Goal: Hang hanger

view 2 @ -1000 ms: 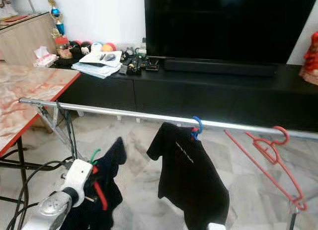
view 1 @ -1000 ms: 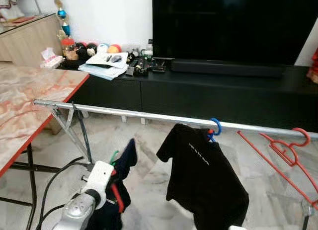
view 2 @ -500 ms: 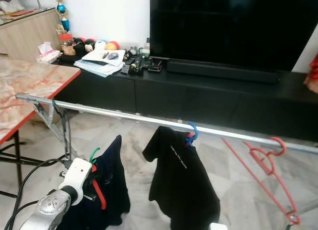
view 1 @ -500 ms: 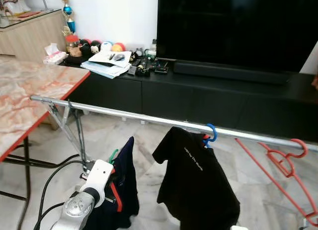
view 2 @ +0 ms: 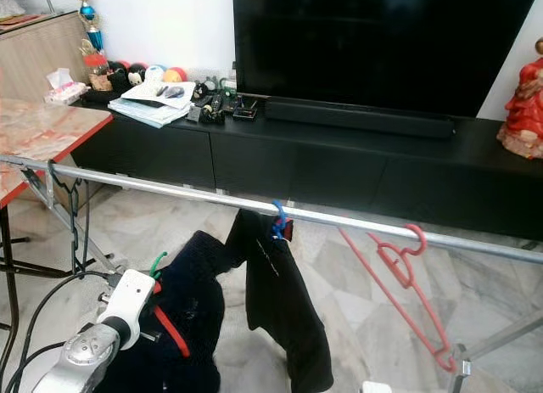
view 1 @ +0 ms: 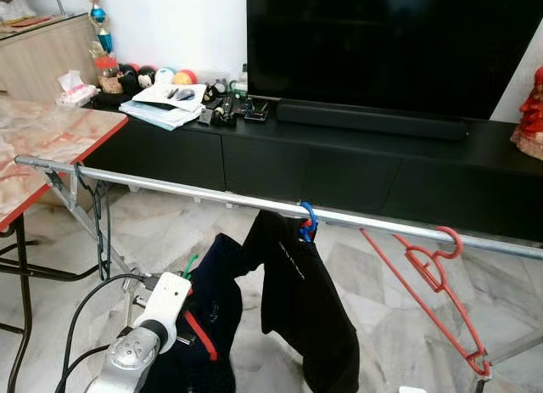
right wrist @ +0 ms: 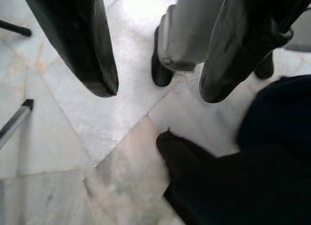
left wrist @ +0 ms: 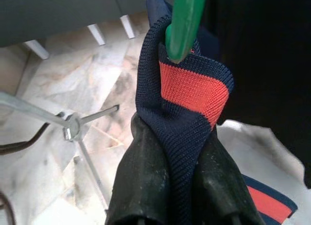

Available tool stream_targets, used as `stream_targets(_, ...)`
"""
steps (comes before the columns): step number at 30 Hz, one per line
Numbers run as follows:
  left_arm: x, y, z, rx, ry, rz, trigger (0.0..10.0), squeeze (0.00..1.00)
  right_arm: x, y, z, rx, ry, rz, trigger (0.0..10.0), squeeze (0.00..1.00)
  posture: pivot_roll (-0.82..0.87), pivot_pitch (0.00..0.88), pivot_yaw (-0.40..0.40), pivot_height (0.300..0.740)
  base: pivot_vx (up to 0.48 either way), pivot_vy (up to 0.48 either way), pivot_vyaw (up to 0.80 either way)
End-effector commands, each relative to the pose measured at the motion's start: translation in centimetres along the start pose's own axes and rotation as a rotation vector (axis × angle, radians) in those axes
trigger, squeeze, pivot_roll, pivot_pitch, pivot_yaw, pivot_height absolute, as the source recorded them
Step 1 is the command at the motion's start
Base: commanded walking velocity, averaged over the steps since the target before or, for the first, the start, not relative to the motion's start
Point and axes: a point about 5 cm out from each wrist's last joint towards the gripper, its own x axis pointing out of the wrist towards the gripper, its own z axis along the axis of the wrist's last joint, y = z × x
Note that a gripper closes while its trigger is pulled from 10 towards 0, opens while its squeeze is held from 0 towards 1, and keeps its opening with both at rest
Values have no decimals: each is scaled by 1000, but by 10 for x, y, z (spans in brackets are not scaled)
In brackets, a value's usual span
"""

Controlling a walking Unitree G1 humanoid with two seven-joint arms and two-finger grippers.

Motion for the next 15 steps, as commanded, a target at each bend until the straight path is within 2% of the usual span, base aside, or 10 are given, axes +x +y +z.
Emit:
stream_targets(1,1,10,4,17,-10,43,10000,0,0,0,-2,-5,8,3,10000,0,-11,17,-15,740,0,-469,0)
stream_targets(3,1,11,3,16,-6,49,10000,0,0,0,-2,-6,10,3,10000,0,-8,11,-13,740,0,-337,0)
stream_targets(15,-1,22,-2,3,18,105,10000,0,0,0,-1,0,10,4,10000,0,-9,0,-7,740,0,0,0)
